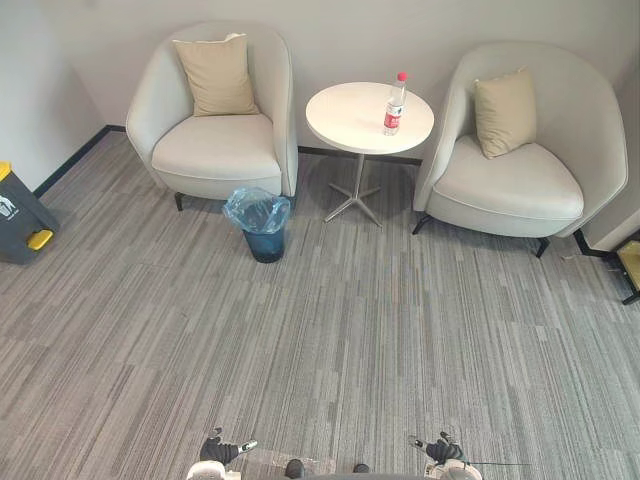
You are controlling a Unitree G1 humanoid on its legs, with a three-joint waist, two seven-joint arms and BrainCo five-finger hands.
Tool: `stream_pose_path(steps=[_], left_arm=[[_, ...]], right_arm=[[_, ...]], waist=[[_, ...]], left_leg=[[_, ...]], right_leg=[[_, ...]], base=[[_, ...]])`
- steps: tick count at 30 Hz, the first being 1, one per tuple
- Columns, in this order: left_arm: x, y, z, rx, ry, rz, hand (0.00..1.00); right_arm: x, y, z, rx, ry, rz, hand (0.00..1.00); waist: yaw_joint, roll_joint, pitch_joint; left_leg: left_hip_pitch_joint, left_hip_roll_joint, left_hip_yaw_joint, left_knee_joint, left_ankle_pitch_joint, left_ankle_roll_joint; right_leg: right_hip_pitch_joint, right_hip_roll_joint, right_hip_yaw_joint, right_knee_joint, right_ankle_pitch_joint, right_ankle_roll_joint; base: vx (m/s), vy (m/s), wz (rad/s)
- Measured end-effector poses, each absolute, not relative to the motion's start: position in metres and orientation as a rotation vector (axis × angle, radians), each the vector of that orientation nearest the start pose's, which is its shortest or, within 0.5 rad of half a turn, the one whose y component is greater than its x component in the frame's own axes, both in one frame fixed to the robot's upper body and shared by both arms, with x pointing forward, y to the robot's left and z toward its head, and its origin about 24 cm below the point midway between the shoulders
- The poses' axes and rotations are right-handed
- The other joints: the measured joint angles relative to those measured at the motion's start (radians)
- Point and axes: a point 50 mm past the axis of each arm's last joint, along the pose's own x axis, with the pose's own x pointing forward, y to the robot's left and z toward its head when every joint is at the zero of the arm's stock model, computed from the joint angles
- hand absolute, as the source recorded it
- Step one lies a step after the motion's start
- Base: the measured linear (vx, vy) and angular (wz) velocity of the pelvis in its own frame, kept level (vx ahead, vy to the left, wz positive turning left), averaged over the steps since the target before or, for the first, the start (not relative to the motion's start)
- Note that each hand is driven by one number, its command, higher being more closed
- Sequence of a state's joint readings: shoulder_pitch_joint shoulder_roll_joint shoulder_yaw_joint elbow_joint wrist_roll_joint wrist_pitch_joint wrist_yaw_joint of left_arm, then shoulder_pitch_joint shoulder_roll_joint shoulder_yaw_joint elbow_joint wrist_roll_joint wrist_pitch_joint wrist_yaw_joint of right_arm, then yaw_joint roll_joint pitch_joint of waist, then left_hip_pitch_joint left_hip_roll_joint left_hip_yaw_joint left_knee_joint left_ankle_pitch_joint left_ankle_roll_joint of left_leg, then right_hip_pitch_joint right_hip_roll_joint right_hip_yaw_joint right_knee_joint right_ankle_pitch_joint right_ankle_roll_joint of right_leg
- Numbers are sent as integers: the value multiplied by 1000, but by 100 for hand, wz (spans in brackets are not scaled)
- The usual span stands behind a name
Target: Gather rubbish on tea table into small bin, then transfer packed bag to large trash can.
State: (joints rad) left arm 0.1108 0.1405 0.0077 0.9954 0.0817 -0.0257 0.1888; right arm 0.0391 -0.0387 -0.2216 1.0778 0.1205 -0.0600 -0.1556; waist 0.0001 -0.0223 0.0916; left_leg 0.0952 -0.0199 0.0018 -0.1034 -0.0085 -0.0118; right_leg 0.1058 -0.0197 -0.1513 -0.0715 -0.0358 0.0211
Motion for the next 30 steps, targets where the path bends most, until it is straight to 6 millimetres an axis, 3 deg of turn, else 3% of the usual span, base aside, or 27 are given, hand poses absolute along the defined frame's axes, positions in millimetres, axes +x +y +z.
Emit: stream_pose_path(steps=[30], left_arm=[[102,213,-154,361,1051,153,0]], right_arm=[[105,-193,-159,88,1052,-407,0]], waist=[[-1,3,11]], left_leg=[[-2,1,18,0,-5,-4]], right_leg=[[-3,1,15,-10,3,0]], base=[[0,0,-1]])
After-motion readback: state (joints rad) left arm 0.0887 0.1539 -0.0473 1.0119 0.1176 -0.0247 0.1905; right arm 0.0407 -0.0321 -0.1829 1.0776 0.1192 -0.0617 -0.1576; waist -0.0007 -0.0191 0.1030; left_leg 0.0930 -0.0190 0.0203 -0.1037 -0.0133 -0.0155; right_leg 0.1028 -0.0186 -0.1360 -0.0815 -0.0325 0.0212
